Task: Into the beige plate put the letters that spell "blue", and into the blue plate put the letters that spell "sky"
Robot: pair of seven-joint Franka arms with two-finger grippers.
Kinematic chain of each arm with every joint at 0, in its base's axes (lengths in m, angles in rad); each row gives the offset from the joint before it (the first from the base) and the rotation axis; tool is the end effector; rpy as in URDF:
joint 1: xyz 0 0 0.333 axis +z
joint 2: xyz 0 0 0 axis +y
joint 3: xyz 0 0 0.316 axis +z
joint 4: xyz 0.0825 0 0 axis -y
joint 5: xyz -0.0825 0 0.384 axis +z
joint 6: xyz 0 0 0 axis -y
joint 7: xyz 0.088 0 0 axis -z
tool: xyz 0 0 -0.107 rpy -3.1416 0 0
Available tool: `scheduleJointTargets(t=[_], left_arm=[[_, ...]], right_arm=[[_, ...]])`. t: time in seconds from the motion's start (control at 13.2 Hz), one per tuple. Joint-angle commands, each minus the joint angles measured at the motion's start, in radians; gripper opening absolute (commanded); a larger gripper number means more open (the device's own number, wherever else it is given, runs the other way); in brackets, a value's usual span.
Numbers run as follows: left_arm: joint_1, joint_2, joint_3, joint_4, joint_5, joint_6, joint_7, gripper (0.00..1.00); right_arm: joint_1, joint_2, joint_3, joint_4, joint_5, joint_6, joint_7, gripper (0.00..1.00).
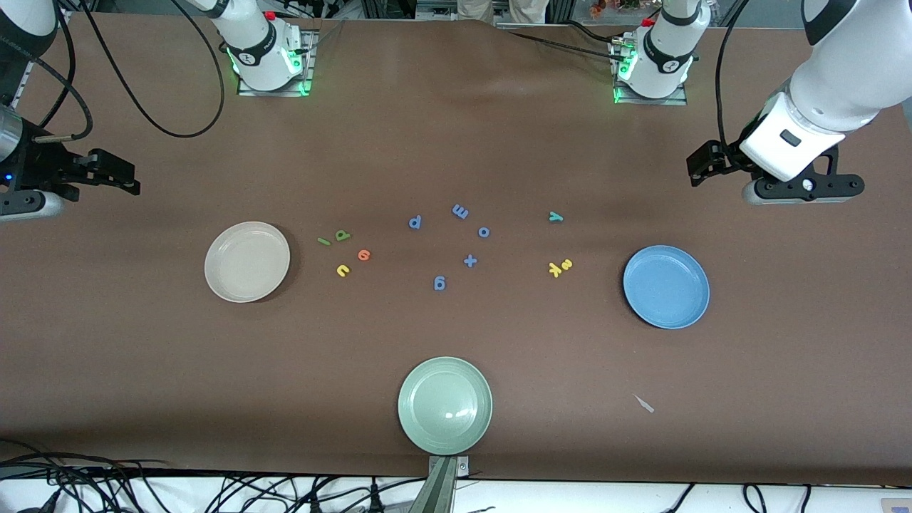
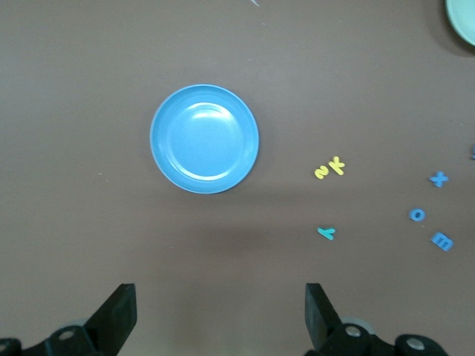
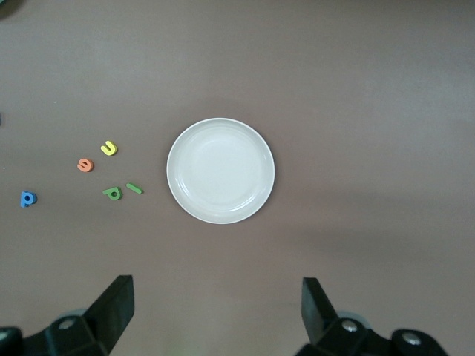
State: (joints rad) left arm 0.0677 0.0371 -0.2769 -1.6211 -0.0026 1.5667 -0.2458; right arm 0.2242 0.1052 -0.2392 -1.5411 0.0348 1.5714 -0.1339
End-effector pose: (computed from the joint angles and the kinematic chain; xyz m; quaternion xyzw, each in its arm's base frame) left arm 0.5496 -0.1143 0.5806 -0.9988 -0.0182 0.0453 0.0039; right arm 0.5835 0.0019 0.5802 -0.9976 -0.0589 0.0355 0.0076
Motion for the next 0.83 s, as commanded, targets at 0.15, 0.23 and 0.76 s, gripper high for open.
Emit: scheduleJointTargets(t=[0.15, 0.23, 0.76], left_arm=[[0.018, -0.006, 0.005, 0.000, -0.027, -0.014, 0.045, 1.00], [0.020, -0.006, 0.005, 0.004, -0.023, -0.014, 0.046, 1.00], [0.018, -0.017, -0.002, 0.003, -0.010, -0.016, 0.037, 1.00]], right_arm=[[-0.003, -0.009, 0.001, 0.004, -0.004, -0.004, -0.006, 1.00], [-0.002, -0.009, 0.003, 0.004, -0.006, -0.004, -0.006, 1.00], [-0.003, -0.007, 0.001, 0.004, -0.006, -0.002, -0.006, 1.00]])
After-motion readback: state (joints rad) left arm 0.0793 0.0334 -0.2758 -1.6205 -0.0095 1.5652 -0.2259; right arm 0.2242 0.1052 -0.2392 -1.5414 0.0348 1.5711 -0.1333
